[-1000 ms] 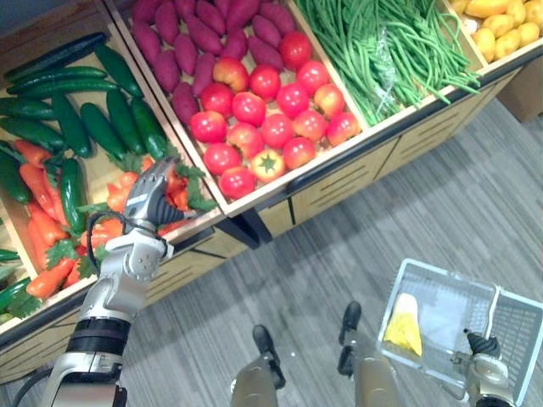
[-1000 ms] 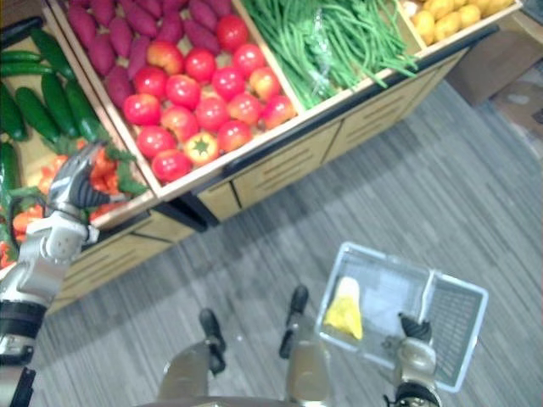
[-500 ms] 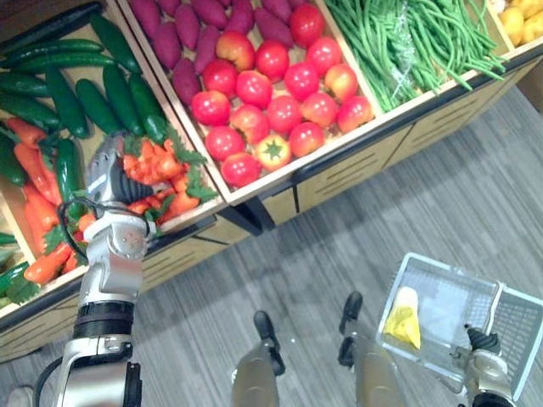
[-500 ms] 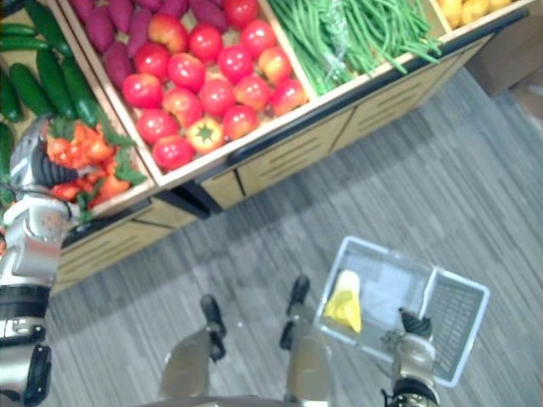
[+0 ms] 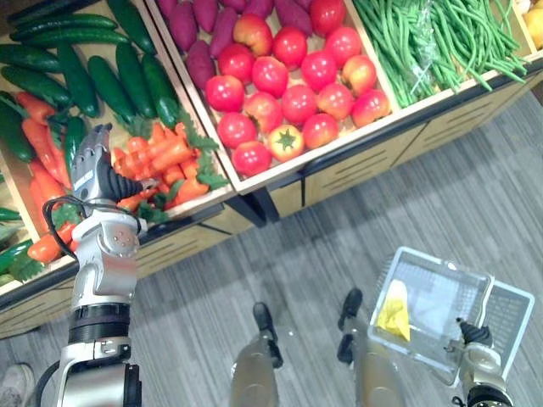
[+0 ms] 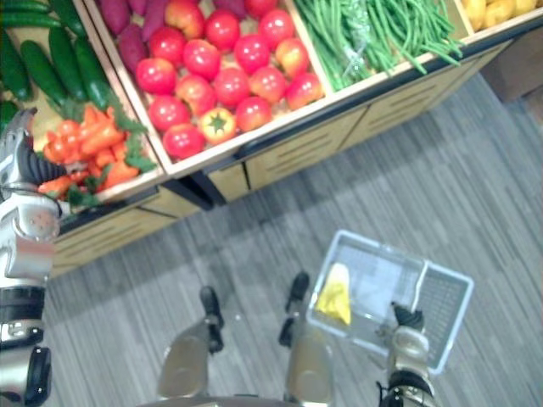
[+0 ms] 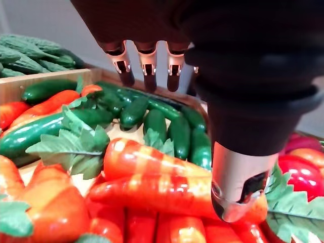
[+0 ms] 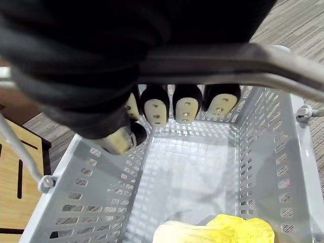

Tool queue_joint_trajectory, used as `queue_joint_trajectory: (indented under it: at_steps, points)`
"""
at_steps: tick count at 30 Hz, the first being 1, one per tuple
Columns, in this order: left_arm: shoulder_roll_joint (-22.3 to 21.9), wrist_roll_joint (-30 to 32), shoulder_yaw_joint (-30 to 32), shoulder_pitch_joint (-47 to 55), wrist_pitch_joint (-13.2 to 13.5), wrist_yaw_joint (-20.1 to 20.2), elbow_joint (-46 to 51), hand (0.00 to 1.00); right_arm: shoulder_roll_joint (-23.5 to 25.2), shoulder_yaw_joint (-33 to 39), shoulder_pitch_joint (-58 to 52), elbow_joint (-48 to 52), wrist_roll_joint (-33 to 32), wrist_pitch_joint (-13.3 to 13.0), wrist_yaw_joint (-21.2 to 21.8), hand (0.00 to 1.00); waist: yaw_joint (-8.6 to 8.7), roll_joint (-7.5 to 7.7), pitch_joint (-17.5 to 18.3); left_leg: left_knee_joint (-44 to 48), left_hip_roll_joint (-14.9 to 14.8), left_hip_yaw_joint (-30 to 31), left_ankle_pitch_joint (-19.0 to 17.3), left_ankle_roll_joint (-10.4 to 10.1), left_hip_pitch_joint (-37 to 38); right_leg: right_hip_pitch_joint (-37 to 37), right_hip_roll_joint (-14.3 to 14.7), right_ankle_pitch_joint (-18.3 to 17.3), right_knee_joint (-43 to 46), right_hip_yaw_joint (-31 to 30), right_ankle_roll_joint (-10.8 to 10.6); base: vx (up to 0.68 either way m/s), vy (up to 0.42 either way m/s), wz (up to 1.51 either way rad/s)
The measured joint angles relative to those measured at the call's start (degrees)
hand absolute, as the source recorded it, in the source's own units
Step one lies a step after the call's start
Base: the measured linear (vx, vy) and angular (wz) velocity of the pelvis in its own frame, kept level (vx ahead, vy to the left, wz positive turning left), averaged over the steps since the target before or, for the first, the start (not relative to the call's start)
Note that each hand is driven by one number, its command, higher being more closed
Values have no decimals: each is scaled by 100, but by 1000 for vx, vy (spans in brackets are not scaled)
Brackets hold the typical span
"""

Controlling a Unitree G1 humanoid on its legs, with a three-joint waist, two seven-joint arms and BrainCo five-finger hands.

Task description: Pick vegetable in the basket

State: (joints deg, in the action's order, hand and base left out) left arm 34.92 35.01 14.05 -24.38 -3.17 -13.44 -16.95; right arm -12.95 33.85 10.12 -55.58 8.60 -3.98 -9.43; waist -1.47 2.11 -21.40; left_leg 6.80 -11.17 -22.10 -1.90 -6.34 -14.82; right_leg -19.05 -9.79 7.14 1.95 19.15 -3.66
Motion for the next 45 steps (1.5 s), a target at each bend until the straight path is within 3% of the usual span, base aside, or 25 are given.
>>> queue_joint_trajectory:
  at_steps: [19, 20, 45]
  points:
    - [-2, 4, 155, -123, -263, 17, 163, 0, 60, -52, 141, 95, -2, -12, 12, 100, -22, 145, -195, 61, -50, -62, -3, -3, -387, -381, 38, 18, -5, -84, 17, 5, 2, 0]
    - [-2, 4, 157, -155, -275, 17, 163, 100, 85, -53, 141, 122, -3, -11, 12, 100, -21, 164, -205, 66, -61, -64, -4, -4, -387, -381, 48, 19, -6, -86, 18, 12, -11, -5]
    - [-160, 8, 211, -561, -367, 124, 168, 100, 177, -67, -171, 518, -6, -11, 33, 100, -32, 208, -205, 435, -269, -268, -177, -32, -288, -305, 148, 108, -13, -390, 34, -5, 2, -5]
